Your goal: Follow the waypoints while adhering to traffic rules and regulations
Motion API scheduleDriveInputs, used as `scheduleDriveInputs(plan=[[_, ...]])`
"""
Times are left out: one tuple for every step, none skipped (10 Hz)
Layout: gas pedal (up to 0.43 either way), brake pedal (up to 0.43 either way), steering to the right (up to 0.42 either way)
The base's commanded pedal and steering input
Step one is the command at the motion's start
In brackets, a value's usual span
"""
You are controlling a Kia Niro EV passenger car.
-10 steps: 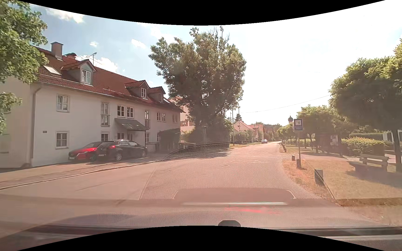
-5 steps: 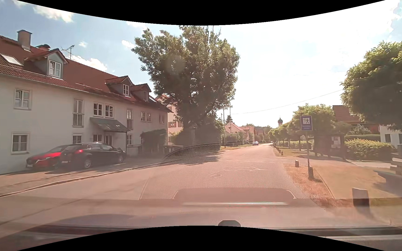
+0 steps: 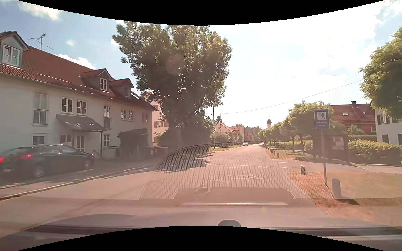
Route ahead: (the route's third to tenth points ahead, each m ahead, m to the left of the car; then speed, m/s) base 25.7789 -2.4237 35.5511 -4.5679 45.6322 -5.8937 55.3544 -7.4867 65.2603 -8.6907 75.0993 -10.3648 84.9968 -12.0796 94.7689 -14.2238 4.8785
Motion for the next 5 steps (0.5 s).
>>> scheduleDriveInputs(plan=[[0.130, 0.000, 0.094], [0.130, 0.000, 0.094], [0.130, 0.000, 0.095], [0.130, 0.000, 0.097], [0.130, 0.000, 0.098]])
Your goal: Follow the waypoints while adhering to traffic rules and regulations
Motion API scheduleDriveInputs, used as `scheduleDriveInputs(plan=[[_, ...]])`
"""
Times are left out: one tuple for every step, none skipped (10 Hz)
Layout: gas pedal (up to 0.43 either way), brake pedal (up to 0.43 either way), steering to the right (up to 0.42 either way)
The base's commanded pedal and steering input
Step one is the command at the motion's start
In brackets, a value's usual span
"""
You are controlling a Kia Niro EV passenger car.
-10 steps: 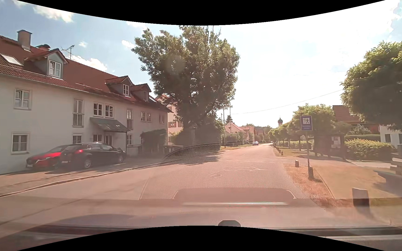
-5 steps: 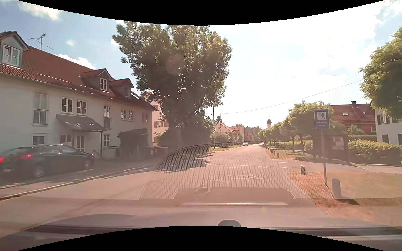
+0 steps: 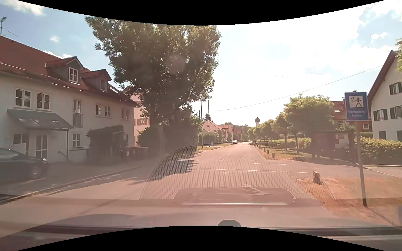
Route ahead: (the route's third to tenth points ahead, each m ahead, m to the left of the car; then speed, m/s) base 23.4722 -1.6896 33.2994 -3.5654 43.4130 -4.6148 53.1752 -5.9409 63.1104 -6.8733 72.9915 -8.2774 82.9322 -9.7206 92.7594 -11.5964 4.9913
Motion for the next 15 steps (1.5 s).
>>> scheduleDriveInputs(plan=[[0.130, 0.000, 0.097], [0.130, 0.000, 0.095], [0.130, 0.000, 0.095], [0.130, 0.000, 0.095], [0.130, 0.000, 0.093], [0.130, 0.000, 0.089], [0.138, 0.000, 0.084], [0.138, 0.000, 0.079], [0.138, 0.000, 0.077], [0.138, 0.000, 0.074], [0.138, 0.000, 0.072], [0.138, 0.000, 0.065], [0.138, 0.000, 0.056], [0.138, 0.000, 0.049], [0.138, 0.000, 0.043]])
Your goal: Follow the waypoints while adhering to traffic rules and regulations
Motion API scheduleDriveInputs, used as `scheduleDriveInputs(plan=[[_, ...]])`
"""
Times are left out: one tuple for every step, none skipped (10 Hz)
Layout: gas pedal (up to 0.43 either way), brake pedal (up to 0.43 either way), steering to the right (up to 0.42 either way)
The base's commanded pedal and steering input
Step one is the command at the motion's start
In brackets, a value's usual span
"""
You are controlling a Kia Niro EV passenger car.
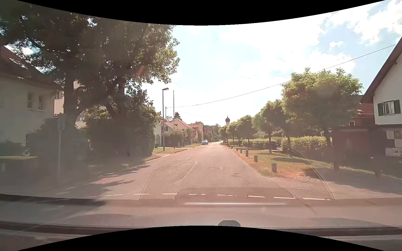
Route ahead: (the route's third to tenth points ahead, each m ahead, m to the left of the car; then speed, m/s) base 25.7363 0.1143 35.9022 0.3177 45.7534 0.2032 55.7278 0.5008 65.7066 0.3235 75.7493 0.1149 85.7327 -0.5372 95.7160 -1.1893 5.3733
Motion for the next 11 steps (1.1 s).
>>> scheduleDriveInputs(plan=[[0.138, 0.000, 0.035], [0.157, 0.000, 0.024], [0.157, 0.000, 0.014], [0.157, 0.000, 0.007], [0.157, 0.000, 0.007], [0.157, 0.000, 0.005], [0.157, 0.000, 0.002], [0.157, 0.000, 0.001], [0.157, 0.000, -0.003], [0.157, 0.000, -0.006], [0.157, 0.000, -0.005]])
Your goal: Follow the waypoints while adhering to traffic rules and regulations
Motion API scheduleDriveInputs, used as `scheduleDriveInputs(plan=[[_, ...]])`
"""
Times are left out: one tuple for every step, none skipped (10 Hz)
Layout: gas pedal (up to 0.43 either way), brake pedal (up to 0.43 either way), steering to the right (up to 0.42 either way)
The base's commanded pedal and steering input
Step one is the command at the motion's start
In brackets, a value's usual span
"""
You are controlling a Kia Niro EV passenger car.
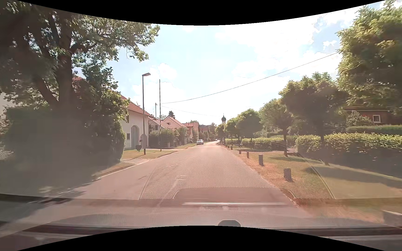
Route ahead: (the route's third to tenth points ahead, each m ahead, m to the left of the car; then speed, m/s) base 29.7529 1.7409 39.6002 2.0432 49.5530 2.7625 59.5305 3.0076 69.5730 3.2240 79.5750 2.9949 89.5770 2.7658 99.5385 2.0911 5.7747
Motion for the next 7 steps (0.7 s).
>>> scheduleDriveInputs(plan=[[0.157, 0.000, -0.003], [0.157, 0.000, -0.002], [0.157, 0.000, 0.000], [0.150, 0.000, 0.003], [0.150, 0.000, 0.005], [0.138, 0.000, 0.005], [0.118, 0.000, 0.005]])
